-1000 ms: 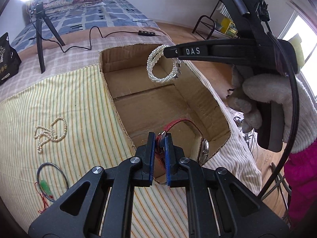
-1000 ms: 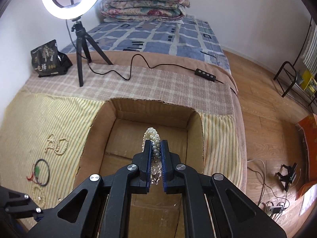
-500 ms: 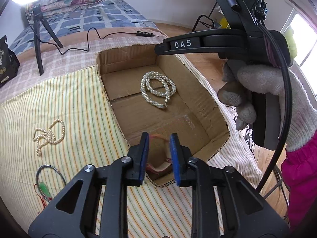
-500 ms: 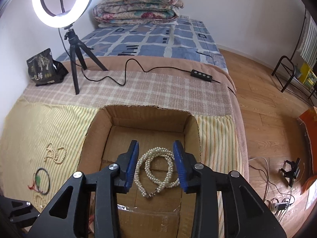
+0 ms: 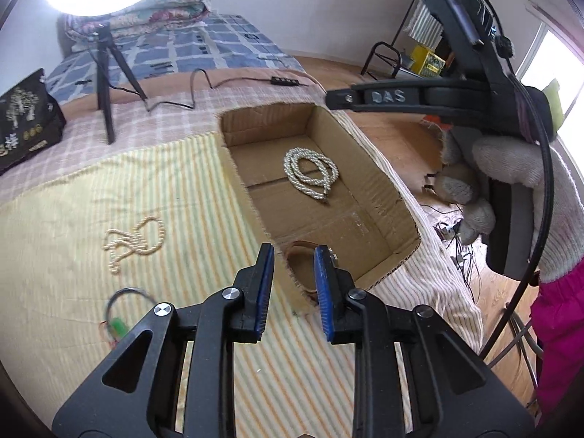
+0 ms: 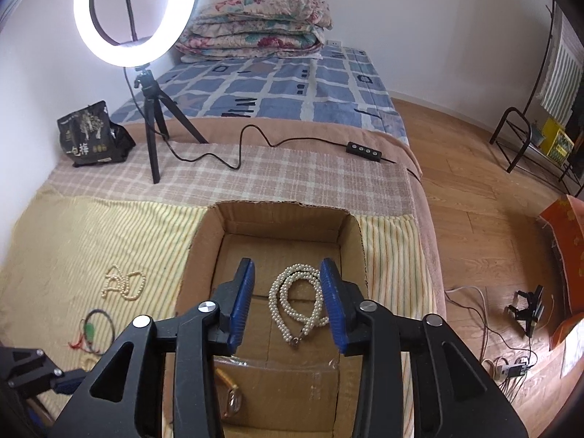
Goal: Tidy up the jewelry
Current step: 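Open the right gripper to drop the necklace while the left gripper releases the watch, then withdraw both tools from the box back over the remaining jewelry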
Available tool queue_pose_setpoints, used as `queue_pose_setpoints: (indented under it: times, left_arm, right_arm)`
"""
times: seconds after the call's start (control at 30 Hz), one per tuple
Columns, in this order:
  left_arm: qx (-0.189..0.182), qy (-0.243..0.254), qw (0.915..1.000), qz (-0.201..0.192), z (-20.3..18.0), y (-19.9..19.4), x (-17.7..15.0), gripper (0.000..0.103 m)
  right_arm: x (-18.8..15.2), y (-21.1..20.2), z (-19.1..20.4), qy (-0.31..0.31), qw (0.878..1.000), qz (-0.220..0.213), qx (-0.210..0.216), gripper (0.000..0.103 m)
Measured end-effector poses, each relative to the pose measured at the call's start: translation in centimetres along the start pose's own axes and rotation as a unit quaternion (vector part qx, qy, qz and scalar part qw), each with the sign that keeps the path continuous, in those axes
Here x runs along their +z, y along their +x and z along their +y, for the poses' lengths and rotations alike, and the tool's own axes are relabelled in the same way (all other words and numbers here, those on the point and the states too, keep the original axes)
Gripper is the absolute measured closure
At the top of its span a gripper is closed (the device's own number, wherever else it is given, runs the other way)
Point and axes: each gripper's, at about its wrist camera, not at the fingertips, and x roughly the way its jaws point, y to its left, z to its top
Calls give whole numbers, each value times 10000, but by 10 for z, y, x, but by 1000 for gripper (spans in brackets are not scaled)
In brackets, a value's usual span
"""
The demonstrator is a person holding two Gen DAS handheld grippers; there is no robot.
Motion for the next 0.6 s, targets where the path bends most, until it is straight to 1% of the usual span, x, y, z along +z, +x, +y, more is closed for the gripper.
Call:
queue_pose_setpoints:
  times: [0.07,0.17,0.2,0.23,0.27,0.3,0.43,0.47,0.5,0.57,0.6]
  left_arm:
    - [18,-35,10000,-48,7,-12,-1,81]
    - [106,-44,9998,-157,19,-31,-3,81]
    - [154,-53,9997,-205,24,-39,-4,82]
    - [195,-74,9995,-252,30,-47,-5,82]
    - [217,-97,9993,-282,36,-53,-6,82]
    - [223,-133,9992,-301,43,-59,-7,81]
    - [267,-295,9985,-384,77,-86,-13,81]
    - [322,-322,9981,-405,87,-94,-16,79]
    - [365,-344,9979,-416,95,-99,-17,71]
    - [476,-412,9971,-438,114,-112,-21,64]
    - [536,-446,9966,-435,122,-116,-22,64]
  right_arm:
    - [-1,-13,5,33,9999,-90,-70,53]
    - [-3,-31,14,76,9998,-179,-67,53]
    - [-5,-39,19,80,9997,-221,-101,50]
    - [-6,-43,22,83,9996,-248,-136,47]
    - [-8,-50,26,92,9994,-285,-194,37]
    - [-10,-56,30,97,9992,-317,-228,31]
    - [-21,-79,49,68,9991,-356,-231,24]
    - [-25,-82,54,49,9991,-339,-234,22]
    - [-29,-86,60,22,9992,-329,-234,22]
    - [-38,-91,74,-97,9995,-238,-173,22]
    - [-43,-92,79,-141,9996,-203,-136,22]
